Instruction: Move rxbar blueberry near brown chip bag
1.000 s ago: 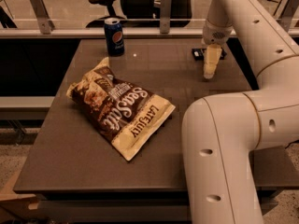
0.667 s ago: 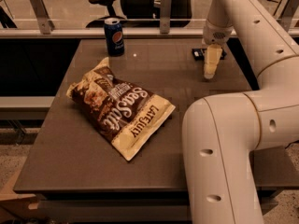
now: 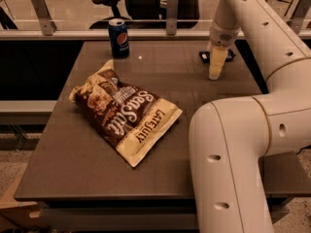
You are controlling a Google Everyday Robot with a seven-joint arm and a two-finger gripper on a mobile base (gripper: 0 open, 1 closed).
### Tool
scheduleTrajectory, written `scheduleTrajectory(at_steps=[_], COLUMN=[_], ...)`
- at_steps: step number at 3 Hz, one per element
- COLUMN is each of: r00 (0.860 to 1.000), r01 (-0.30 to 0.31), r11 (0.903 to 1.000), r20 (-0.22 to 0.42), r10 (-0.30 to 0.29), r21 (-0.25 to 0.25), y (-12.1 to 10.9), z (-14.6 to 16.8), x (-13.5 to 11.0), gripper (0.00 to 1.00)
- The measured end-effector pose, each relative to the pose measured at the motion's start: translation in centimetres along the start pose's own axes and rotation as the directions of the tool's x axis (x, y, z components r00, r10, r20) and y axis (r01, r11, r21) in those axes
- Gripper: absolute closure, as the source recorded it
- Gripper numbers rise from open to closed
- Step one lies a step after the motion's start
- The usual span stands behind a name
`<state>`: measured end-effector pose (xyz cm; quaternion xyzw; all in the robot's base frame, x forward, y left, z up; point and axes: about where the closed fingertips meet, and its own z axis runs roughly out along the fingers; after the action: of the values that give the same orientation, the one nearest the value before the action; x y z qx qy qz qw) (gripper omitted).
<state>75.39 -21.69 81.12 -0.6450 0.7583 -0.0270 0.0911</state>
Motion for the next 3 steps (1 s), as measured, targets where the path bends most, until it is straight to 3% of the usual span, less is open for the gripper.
scheduleTrajectory(at_steps=[2,3], r00=[1.0,1.0], r01=[0.0,0.0], r11=[1.0,1.0], r20=[0.0,0.0], r10=[0.0,0.0], r21=[0.001,0.001], y=[-0.16,0.01], z=[-1.24,-1.37], x=[-0.16,-0.22], gripper=[0.87,1.0])
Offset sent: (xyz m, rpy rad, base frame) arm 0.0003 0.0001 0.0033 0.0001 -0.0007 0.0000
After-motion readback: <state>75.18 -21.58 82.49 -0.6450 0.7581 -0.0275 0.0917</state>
